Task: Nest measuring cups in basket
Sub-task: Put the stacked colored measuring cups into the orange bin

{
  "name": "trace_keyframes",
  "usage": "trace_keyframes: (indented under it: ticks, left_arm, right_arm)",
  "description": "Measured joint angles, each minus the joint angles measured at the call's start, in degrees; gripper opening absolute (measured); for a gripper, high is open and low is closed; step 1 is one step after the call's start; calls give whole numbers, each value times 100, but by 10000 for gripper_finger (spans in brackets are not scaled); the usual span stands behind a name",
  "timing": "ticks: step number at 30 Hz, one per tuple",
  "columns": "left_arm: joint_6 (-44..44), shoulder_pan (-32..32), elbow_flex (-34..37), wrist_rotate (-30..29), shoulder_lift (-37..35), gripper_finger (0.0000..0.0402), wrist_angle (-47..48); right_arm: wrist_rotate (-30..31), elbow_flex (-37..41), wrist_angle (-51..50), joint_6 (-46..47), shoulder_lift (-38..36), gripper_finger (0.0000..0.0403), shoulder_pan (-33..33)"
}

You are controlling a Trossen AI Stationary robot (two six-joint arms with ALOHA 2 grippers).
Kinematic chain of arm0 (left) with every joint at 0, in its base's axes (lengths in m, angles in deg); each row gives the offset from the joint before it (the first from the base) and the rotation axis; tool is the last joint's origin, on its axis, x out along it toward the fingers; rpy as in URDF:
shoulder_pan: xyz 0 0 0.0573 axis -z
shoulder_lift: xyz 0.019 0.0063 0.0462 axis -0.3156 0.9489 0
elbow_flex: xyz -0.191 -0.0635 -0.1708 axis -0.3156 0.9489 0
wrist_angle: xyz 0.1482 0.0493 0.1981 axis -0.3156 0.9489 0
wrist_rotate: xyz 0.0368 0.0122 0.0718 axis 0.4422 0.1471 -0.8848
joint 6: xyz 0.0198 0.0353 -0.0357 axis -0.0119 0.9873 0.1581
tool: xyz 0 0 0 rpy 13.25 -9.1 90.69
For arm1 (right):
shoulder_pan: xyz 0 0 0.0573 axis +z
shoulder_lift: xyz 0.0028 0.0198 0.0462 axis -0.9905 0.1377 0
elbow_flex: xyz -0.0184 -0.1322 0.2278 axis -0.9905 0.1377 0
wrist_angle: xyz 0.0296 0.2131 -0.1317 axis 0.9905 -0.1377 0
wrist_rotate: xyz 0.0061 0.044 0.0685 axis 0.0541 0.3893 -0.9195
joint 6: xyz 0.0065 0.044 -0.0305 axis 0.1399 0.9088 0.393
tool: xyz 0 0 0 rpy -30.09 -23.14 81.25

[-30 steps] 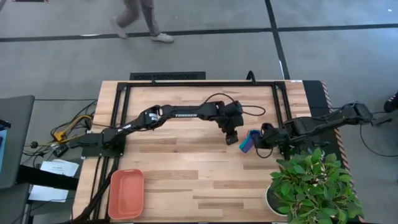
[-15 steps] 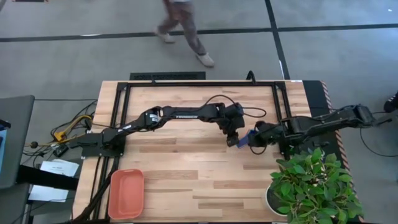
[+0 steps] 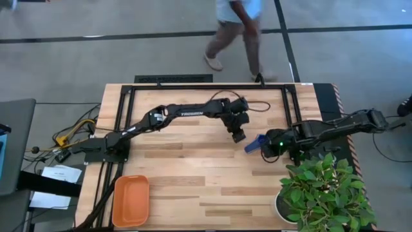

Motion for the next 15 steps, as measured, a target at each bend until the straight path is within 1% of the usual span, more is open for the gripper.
trace_keyframes:
  ticks: [4, 9, 12, 15]
  left_arm:
    - [155, -215, 2, 2, -181, 82, 335]
    - [608, -473, 0, -417, -559, 82, 534]
    - [731, -613, 0, -620, -722, 82, 595]
    - [742, -738, -8, -713, -796, 82, 665]
  right_arm:
    - [-113, 0, -524, -513, 21, 25, 0]
    - [-75, 0, -908, -1203, 24, 65, 1]
    - [187, 0, -1050, -1836, 65, 90, 0]
    - [572, 0, -1094, -2529, 106, 123, 0]
